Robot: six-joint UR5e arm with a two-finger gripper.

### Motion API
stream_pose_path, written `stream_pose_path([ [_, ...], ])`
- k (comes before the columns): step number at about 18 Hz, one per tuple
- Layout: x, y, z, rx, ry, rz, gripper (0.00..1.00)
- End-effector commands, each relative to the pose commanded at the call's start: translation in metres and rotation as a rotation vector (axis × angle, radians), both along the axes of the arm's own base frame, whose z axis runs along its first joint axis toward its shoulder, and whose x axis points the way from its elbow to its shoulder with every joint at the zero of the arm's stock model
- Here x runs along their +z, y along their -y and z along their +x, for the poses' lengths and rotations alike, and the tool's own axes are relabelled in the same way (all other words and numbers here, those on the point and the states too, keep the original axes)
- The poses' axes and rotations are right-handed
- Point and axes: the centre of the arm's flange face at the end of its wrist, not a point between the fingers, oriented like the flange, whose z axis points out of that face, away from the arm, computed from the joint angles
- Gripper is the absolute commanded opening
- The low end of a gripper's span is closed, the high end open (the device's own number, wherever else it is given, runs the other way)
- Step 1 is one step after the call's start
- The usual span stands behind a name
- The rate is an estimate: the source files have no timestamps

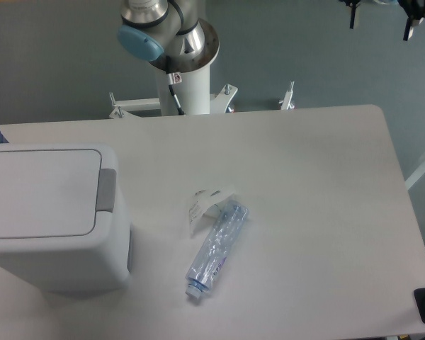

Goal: Open the trash can

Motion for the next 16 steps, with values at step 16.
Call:
stream_pose_path([
  [16,-0.011,-0.142,0.051,0.439,0.100,0.231,1.00],
])
